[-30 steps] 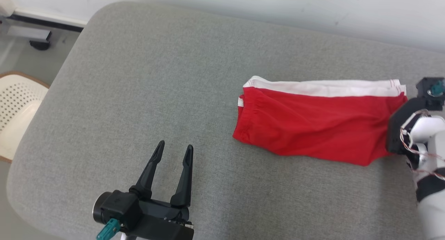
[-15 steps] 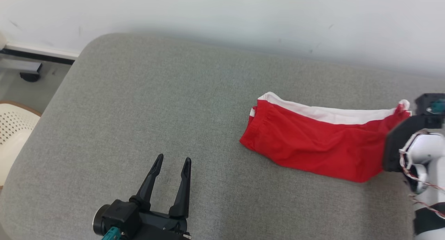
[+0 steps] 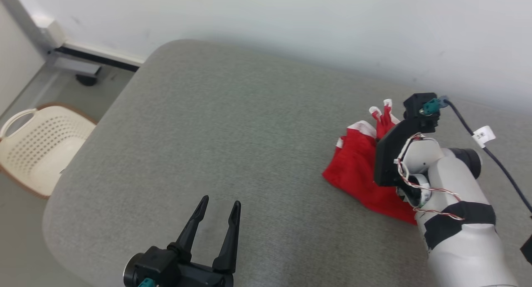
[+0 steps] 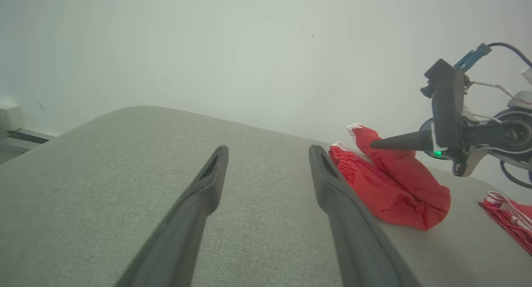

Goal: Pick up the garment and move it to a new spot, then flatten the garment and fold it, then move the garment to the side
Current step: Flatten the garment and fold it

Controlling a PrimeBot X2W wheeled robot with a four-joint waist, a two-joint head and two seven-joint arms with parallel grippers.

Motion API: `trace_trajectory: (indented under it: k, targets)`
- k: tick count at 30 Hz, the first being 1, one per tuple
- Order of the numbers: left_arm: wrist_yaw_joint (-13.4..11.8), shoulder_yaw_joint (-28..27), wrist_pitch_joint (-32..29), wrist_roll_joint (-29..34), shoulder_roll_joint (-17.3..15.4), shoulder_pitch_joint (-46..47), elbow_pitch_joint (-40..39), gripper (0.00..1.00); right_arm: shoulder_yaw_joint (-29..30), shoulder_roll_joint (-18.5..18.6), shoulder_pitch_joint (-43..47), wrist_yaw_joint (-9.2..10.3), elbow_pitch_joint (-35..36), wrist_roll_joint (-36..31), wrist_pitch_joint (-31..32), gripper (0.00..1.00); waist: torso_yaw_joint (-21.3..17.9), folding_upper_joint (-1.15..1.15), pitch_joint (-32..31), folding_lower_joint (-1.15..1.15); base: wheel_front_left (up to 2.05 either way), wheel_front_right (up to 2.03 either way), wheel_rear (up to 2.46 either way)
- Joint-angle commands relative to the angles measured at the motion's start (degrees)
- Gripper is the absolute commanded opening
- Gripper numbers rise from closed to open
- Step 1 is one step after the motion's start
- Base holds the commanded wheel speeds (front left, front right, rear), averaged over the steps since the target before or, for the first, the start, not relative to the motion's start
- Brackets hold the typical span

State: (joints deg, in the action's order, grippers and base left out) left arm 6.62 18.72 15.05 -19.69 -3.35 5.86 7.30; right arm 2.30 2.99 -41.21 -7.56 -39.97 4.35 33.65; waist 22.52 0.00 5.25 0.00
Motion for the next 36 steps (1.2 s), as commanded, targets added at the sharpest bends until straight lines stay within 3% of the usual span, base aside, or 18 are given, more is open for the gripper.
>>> trace_trajectory:
  k: [1,7,8,9,16,26,27,29,36]
  targets:
    - [0.03,-0.06,0.17,-0.16,0.05,-0.80,0.14,1.00,-0.52,-0.15,-0.49,0.12,-1.14,0.61,-0.66,0.00,2.82,0.00,0.69,0.00,0.00,0.00,0.00]
    - [-0.05,-0.10,0.16,-0.41,0.17,-1.07,-0.02,1.00,-2.56,-0.10,-3.09,0.12,-8.55,1.42,-2.89,0.00,4.90,0.00,1.15,0.00,0.00,0.00,0.00]
    - [-0.04,-0.06,0.16,-0.41,0.20,-1.00,-0.08,1.00,-2.98,-0.11,-3.41,0.12,-9.50,1.14,-3.15,0.13,5.07,0.00,1.28,0.00,0.00,0.00,0.00]
    - [-0.03,-0.04,0.16,-0.43,0.23,-0.91,-0.14,1.00,-3.27,-0.11,-3.78,0.12,-10.36,1.29,-3.59,1.00,5.17,0.00,1.37,0.00,0.00,0.00,0.00]
    - [-0.52,-1.22,0.17,-0.31,0.30,-1.12,-0.78,1.00,-4.66,-0.10,-6.73,0.12,-11.05,6.36,-7.52,1.00,3.41,0.00,1.09,0.00,0.00,0.00,0.00]
    - [-0.33,-1.53,0.16,0.65,0.24,-1.04,-1.35,1.00,-0.36,3.84,-2.45,0.13,-7.31,0.40,-11.76,1.00,-0.98,0.00,-0.62,0.00,0.00,0.00,0.00]
    - [-0.34,-1.53,0.16,0.64,0.24,-0.98,-1.40,1.00,0.20,4.27,-1.42,0.12,-7.11,-0.32,-11.85,0.77,-1.29,0.00,-0.65,0.00,0.00,0.00,0.00]
    - [-0.37,-1.56,0.16,0.60,0.27,-0.79,-1.51,1.00,1.19,5.12,0.78,0.12,-6.89,-1.96,-11.86,0.00,-1.70,0.00,-0.53,0.00,0.00,0.00,0.00]
    - [-0.31,-1.89,0.16,0.40,0.33,-0.27,-1.89,1.00,0.76,2.02,4.90,0.13,-7.74,-1.51,-14.06,0.00,-2.56,0.00,1.10,0.00,0.00,0.00,0.00]
